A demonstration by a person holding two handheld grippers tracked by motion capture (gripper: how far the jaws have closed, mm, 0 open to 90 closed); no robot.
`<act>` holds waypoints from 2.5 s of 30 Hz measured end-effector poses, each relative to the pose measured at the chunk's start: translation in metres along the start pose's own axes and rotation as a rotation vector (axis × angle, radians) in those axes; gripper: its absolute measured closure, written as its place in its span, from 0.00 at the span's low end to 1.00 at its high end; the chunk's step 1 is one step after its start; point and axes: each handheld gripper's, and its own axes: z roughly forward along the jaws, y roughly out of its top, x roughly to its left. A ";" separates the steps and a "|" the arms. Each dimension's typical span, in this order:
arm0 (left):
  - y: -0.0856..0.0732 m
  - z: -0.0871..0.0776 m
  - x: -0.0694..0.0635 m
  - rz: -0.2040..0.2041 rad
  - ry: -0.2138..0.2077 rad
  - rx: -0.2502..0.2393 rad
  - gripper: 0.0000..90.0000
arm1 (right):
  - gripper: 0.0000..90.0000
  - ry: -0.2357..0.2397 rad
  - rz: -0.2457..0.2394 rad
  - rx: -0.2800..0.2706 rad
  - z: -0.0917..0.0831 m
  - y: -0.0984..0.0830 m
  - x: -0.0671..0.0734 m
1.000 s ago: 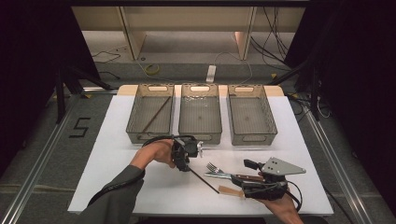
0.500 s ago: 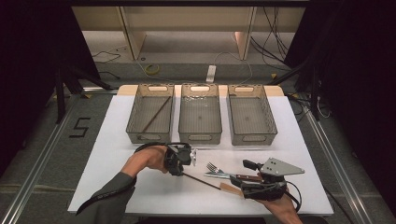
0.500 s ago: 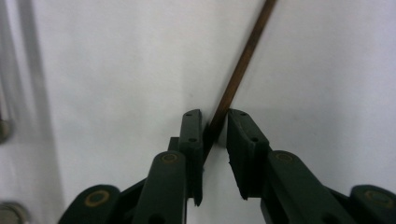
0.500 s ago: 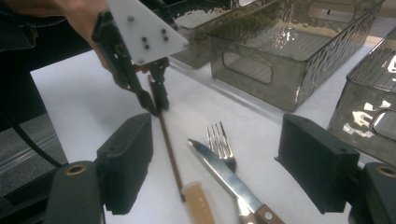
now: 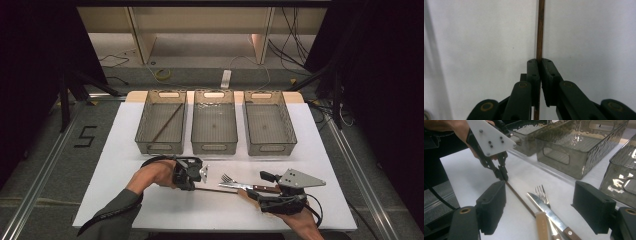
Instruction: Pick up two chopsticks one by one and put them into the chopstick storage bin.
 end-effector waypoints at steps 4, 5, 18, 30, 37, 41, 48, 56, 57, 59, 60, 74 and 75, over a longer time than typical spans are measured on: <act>0.001 0.000 -0.002 -0.004 0.005 0.004 0.94 | 0.30 0.000 0.000 -0.001 0.000 0.000 0.000; 0.000 0.000 -0.002 -0.007 0.004 0.000 0.94 | 0.30 0.000 0.002 -0.001 0.000 0.000 0.000; -0.001 -0.012 -0.008 -0.022 0.009 -0.045 0.94 | 0.30 -0.003 0.007 -0.004 0.000 0.000 0.000; -0.010 -0.050 -0.008 -0.120 0.077 -0.166 0.94 | 0.30 -0.005 0.010 -0.009 -0.001 0.000 -0.001; -0.019 -0.072 -0.004 -0.275 0.142 -0.212 0.94 | 0.30 -0.004 0.007 -0.010 -0.001 0.001 0.000; -0.021 -0.080 0.000 -0.386 0.158 -0.252 0.94 | 0.30 -0.005 0.002 -0.009 -0.001 0.000 0.000; -0.032 -0.093 0.010 -0.555 0.220 -0.325 0.94 | 0.30 -0.003 0.002 -0.004 0.000 0.000 0.001; -0.054 -0.104 0.024 -0.683 0.264 -0.432 0.94 | 0.30 -0.004 0.003 -0.003 0.000 0.000 0.001; -0.057 -0.106 0.025 -0.701 0.267 -0.449 0.94 | 0.30 -0.004 0.005 -0.002 0.000 0.000 0.001; -0.061 -0.108 0.028 -0.717 0.287 -0.446 0.94 | 0.30 -0.001 0.006 -0.004 0.000 0.000 0.000; -0.063 -0.108 0.029 -0.729 0.297 -0.454 0.94 | 0.30 -0.003 0.007 -0.003 0.000 0.000 0.000; -0.084 -0.133 0.061 -0.840 0.404 -0.494 0.94 | 0.30 -0.006 0.012 -0.005 -0.001 0.000 -0.001; -0.085 -0.135 0.063 -0.845 0.413 -0.497 0.94 | 0.30 -0.005 0.012 -0.006 -0.001 0.000 -0.001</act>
